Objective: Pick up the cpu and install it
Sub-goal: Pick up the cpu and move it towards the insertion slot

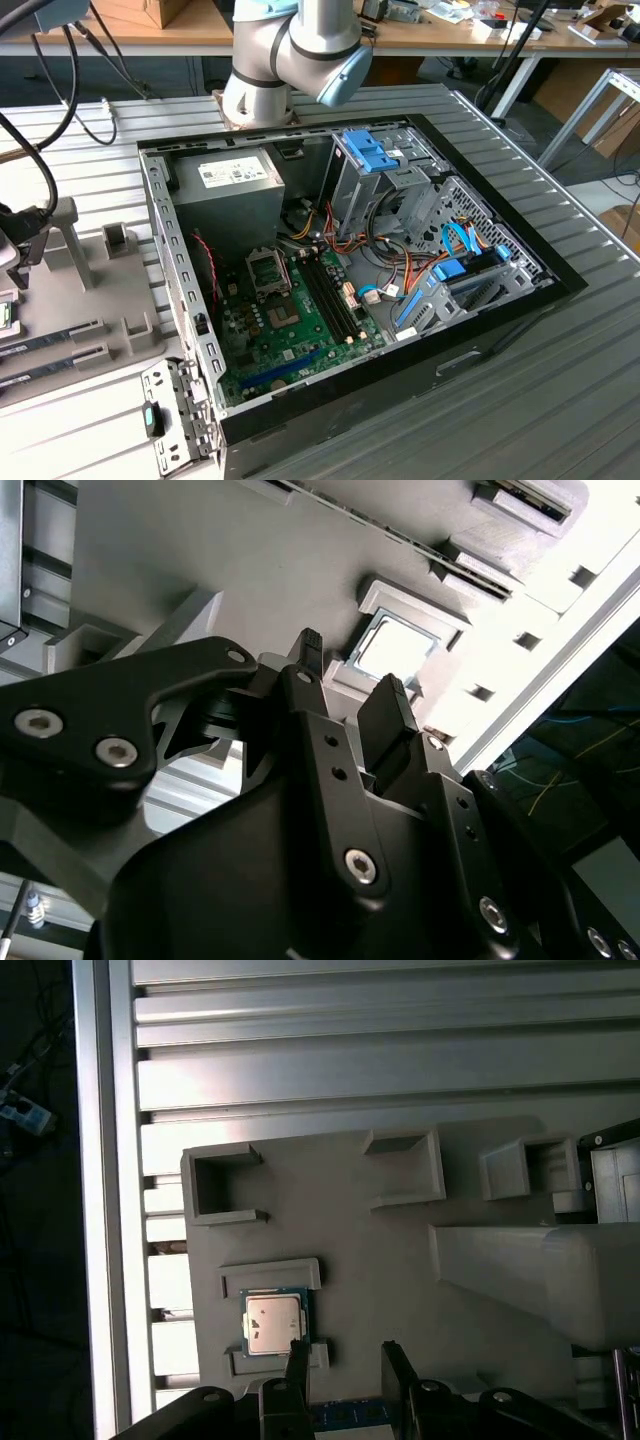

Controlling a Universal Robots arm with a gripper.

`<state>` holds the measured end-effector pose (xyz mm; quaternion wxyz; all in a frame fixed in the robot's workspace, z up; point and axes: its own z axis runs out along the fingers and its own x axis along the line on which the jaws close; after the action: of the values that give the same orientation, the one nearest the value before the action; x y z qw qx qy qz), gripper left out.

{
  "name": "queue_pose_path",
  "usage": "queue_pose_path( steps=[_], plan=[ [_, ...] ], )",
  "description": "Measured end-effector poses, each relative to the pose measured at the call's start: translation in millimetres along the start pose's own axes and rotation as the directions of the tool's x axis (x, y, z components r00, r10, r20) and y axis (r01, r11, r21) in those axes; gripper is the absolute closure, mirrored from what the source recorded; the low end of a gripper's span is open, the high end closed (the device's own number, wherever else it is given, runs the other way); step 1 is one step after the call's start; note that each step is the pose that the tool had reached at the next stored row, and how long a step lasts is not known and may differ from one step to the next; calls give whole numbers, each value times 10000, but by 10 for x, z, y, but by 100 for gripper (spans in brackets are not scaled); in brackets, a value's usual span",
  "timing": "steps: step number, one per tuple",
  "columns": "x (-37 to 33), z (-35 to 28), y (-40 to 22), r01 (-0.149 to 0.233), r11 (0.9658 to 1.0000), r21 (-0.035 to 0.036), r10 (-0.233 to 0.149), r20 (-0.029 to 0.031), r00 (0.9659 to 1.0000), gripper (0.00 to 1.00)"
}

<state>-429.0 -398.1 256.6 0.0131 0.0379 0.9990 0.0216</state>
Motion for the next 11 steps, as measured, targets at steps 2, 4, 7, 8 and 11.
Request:
queue_pose_path(
  steps=[2,4,7,8,11],
  plan=[
    [6,0,1,0,10000,0,0,0,10000,58],
    [14,1,1,0,10000,0,0,0,10000,58],
    [19,2,1,0,10000,0,0,0,10000,58],
    [22,2,1,0,10000,0,0,0,10000,58],
    [28,5,0,0,10000,0,0,0,10000,58]
  ],
)
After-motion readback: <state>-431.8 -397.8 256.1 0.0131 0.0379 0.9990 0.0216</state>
